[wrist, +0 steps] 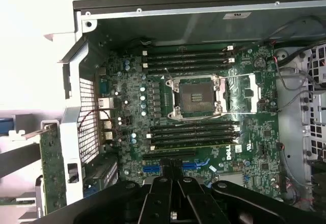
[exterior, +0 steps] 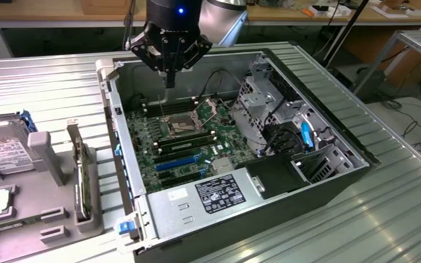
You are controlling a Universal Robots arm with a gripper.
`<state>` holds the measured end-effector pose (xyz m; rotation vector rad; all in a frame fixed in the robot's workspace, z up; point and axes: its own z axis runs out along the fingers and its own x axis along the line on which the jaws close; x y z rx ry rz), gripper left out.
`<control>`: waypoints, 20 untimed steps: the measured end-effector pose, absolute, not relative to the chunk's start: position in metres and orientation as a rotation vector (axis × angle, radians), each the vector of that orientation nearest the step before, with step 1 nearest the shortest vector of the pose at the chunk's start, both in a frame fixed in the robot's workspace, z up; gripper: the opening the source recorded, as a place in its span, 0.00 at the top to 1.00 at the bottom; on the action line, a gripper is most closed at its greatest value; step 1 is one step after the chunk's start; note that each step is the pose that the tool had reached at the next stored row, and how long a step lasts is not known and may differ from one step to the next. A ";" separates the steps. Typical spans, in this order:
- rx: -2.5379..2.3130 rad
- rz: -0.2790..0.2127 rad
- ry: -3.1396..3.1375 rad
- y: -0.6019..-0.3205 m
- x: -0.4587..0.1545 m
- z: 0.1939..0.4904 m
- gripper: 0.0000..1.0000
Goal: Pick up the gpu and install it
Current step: 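Reach for the gpu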
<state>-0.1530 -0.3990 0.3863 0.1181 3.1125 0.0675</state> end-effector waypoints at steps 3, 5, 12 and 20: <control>0.118 0.068 3.112 -0.399 -0.158 0.386 0.89; 0.118 0.068 3.112 -0.399 -0.160 0.386 0.89; 0.118 0.068 3.112 -0.399 -0.180 0.383 0.89; 0.118 0.068 3.112 -0.399 -0.187 0.382 0.89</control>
